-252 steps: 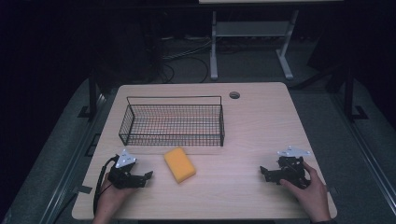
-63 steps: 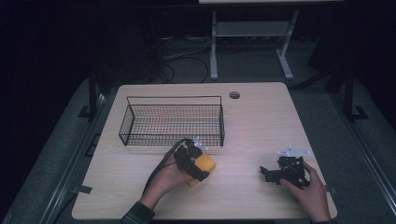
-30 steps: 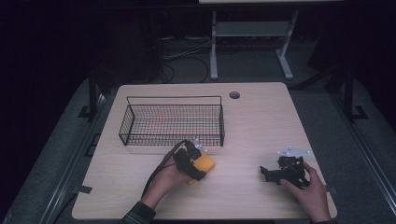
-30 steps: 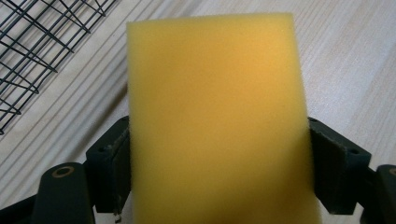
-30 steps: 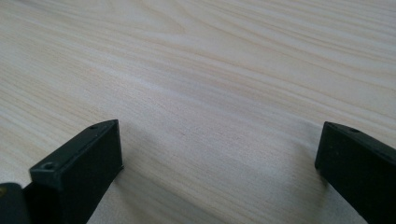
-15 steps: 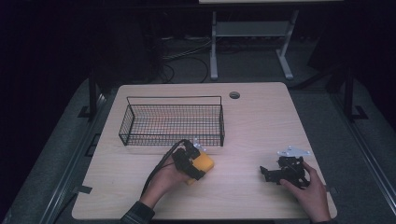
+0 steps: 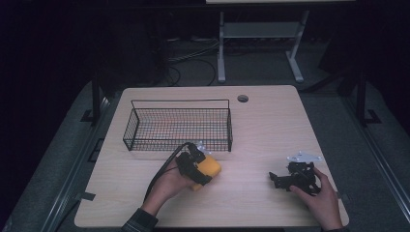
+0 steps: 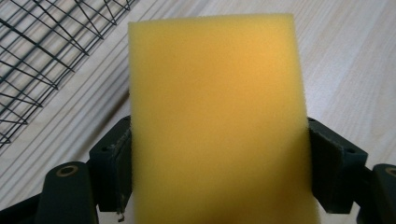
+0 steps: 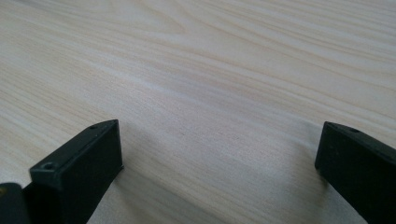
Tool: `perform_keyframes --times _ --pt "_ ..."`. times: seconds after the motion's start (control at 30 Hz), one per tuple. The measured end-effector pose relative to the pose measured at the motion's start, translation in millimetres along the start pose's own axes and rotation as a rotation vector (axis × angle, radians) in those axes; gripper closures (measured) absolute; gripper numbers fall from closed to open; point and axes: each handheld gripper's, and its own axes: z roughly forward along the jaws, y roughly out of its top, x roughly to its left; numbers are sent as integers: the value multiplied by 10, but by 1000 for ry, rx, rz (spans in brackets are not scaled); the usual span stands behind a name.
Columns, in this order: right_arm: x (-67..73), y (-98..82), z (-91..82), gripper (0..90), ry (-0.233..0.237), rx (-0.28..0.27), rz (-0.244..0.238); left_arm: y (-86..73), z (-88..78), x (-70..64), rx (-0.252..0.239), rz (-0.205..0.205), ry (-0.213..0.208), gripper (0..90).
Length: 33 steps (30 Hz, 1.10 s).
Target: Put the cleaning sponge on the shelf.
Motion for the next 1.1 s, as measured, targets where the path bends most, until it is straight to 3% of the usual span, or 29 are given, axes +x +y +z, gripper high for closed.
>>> perform_keyframes --times 0.43,1.1 --pt "-2 0 0 0 0 0 -2 -34 -211 99 -12 -25 -2 220" --pt "-1 0 0 0 0 0 -1 -117 -587 288 -44 -68 36 220"
